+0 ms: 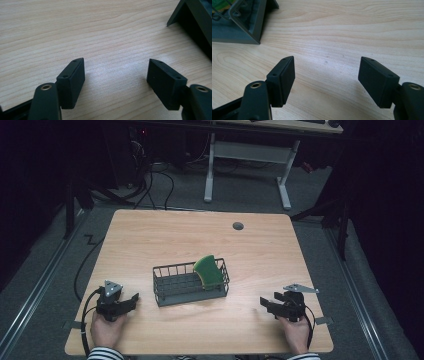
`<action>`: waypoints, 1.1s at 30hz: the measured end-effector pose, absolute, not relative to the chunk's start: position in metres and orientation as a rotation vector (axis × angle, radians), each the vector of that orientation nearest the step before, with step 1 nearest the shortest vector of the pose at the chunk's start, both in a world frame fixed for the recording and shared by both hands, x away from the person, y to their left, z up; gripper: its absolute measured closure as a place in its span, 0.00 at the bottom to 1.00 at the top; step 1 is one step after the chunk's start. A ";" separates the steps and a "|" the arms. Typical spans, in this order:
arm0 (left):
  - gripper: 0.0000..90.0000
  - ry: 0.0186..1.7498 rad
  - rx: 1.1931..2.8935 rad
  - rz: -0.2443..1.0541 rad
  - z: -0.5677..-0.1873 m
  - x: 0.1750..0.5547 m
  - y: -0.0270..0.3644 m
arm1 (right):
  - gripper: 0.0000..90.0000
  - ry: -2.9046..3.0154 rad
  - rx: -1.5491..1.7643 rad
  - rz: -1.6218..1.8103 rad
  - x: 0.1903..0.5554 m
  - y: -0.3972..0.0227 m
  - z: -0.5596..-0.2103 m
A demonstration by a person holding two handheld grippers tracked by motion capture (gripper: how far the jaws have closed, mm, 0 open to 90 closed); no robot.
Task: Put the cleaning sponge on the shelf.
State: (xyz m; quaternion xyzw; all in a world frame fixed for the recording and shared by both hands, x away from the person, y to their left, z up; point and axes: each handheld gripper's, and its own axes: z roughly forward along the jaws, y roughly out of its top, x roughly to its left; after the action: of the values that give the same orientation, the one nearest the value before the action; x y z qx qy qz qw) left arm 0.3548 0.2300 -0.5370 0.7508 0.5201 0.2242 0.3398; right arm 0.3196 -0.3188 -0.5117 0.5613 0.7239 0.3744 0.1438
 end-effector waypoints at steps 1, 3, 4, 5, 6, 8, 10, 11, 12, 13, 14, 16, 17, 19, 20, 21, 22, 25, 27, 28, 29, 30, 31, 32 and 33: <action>0.35 1.354 1.954 0.583 -0.537 0.355 0.230 | 0.33 2.087 1.623 1.076 0.319 -0.318 -0.512; 0.35 1.354 1.954 0.583 -0.537 0.355 0.230 | 0.33 2.084 1.623 1.065 0.318 -0.317 -0.515; 0.35 1.354 1.955 0.584 -0.537 0.355 0.230 | 0.33 2.085 1.612 1.057 0.319 -0.317 -0.517; 0.35 1.354 1.954 0.583 -0.537 0.355 0.230 | 0.33 2.083 1.604 1.040 0.318 -0.316 -0.518; 0.35 1.354 1.954 0.583 -0.537 0.355 0.230 | 0.33 2.084 1.587 1.025 0.318 -0.315 -0.519; 0.35 1.354 1.954 0.583 -0.537 0.355 0.230 | 0.33 2.081 1.579 1.003 0.318 -0.314 -0.521; 0.35 1.354 1.954 0.583 -0.537 0.355 0.230 | 0.33 2.076 1.570 0.984 0.318 -0.313 -0.523; 0.35 1.354 1.954 0.583 -0.537 0.355 0.230 | 0.33 2.072 1.568 0.974 0.318 -0.312 -0.524; 0.35 1.354 1.954 0.583 -0.537 0.355 0.230 | 0.33 2.072 1.566 0.965 0.318 -0.312 -0.525; 0.35 1.354 1.954 0.583 -0.537 0.355 0.230 | 0.33 2.070 1.563 0.957 0.318 -0.311 -0.525; 0.35 1.354 1.954 0.583 -0.537 0.355 0.230 | 0.33 2.067 1.566 0.950 0.318 -0.311 -0.526; 0.35 1.354 1.954 0.583 -0.537 0.355 0.230 | 0.33 2.061 1.553 0.948 0.318 -0.311 -0.527; 0.35 1.354 1.954 0.583 -0.537 0.355 0.230 | 0.33 2.055 1.550 0.944 0.318 -0.311 -0.527; 0.35 1.354 1.954 0.583 -0.537 0.355 0.230 | 0.33 2.047 1.540 0.926 0.318 -0.309 -0.528; 0.35 1.354 1.955 0.583 -0.537 0.355 0.230 | 0.33 2.047 1.525 0.911 0.319 -0.309 -0.529; 0.35 1.355 1.955 0.583 -0.537 0.355 0.230 | 0.33 2.046 1.515 0.898 0.319 -0.307 -0.529; 0.35 1.354 1.955 0.583 -0.537 0.355 0.230 | 0.33 2.047 1.505 0.883 0.318 -0.306 -0.529; 0.35 1.354 1.954 0.583 -0.537 0.355 0.230 | 0.33 2.043 1.482 0.866 0.318 -0.304 -0.531; 0.35 1.354 1.954 0.583 -0.537 0.355 0.230 | 0.32 2.044 1.477 0.861 0.318 -0.304 -0.531; 0.34 1.354 1.954 0.583 -0.537 0.355 0.230 | 0.32 2.044 1.477 0.858 0.318 -0.304 -0.531; 0.34 1.354 1.953 0.582 -0.537 0.355 0.230 | 0.32 2.044 1.476 0.856 0.318 -0.303 -0.531; 0.34 1.354 1.953 0.583 -0.537 0.355 0.230 | 0.31 2.043 1.480 0.854 0.318 -0.303 -0.531; 0.34 1.354 1.952 0.582 -0.537 0.355 0.230 | 0.31 2.042 1.479 0.852 0.319 -0.303 -0.531; 0.34 1.354 1.952 0.581 -0.537 0.355 0.230 | 0.30 2.041 1.482 0.852 0.319 -0.303 -0.531; 0.34 1.354 1.952 0.581 -0.537 0.355 0.230 | 0.30 2.041 1.483 0.851 0.319 -0.303 -0.531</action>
State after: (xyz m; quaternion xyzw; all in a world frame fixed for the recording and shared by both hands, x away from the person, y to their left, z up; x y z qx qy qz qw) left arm 0.3547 0.2302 -0.5371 0.7502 0.5204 0.2233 0.3413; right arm 0.3192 -0.3028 -0.5309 0.5410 0.7446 0.3107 0.2373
